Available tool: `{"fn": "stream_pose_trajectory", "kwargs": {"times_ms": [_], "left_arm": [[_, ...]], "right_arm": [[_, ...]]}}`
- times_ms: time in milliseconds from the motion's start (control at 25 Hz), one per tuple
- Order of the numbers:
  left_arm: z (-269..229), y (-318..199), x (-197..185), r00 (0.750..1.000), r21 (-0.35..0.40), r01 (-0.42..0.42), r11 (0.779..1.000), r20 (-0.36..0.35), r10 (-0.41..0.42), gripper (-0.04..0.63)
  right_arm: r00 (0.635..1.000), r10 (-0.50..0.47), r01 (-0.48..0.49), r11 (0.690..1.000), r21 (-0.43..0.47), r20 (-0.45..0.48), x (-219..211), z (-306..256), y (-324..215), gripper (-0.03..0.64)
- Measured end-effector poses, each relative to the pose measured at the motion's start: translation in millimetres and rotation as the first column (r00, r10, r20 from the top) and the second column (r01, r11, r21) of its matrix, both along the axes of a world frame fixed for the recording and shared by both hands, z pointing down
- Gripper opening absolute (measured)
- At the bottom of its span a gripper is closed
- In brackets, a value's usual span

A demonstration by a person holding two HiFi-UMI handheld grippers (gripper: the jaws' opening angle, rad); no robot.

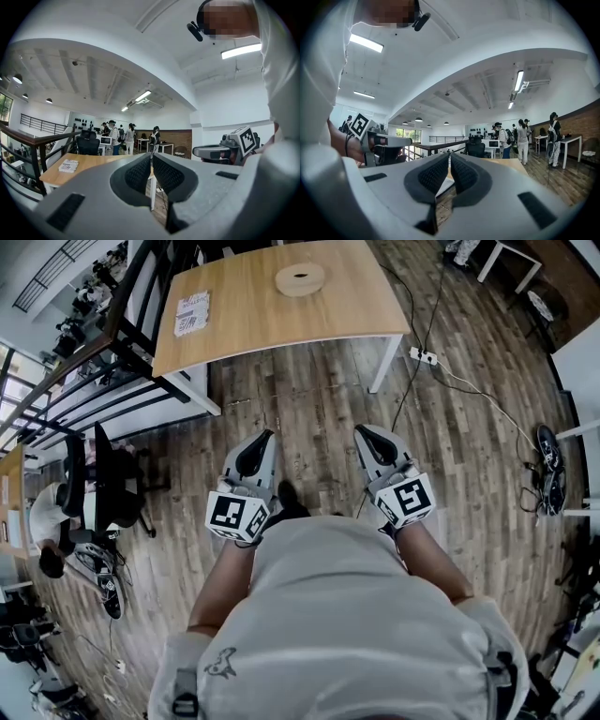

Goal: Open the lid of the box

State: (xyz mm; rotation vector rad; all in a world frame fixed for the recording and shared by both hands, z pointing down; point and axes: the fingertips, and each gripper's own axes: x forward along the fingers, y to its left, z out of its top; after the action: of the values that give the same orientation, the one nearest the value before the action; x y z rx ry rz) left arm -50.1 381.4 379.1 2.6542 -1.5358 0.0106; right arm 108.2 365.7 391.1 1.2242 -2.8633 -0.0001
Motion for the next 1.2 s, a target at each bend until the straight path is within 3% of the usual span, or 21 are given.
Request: {"fn": "stream_pose_trajectory", "kwargs": {"times_ms": [160,400,480,960,1200], "left_arm": [[6,-12,-10,1.0,-0.003,0.0,1.0,-0.011,0.0,0.014],[16,-37,-34,1.0,-0.023,-0.01,1.0,-0.028,0.01,0.19],[20,-48,-44,0.999,-0.027,-0.017,0.999,-0.031,0.016,0.214],[15,-134,-138,0.997,-0.029,-0.061,0.998,-0.039,0.06,0.238],[21,-160,-160,0.992,-0.048,-0.116,0.992,-0.047,0.114,0.238]], "right_arm": [[1.0,-0.005,0.005,1.0,-0.007,-0.001,-9,4,-12,0.091],[1.0,-0.001,0.001,1.0,-0.016,-0.019,-29,12,-37,0.175],[1.0,0.001,-0.002,1.0,-0.021,-0.025,-38,14,-48,0.187],[0.997,0.041,-0.043,0.999,-0.032,-0.063,-133,8,-131,0.204],[0.996,0.058,-0.062,0.996,-0.061,-0.074,-168,14,-154,0.206]]}}
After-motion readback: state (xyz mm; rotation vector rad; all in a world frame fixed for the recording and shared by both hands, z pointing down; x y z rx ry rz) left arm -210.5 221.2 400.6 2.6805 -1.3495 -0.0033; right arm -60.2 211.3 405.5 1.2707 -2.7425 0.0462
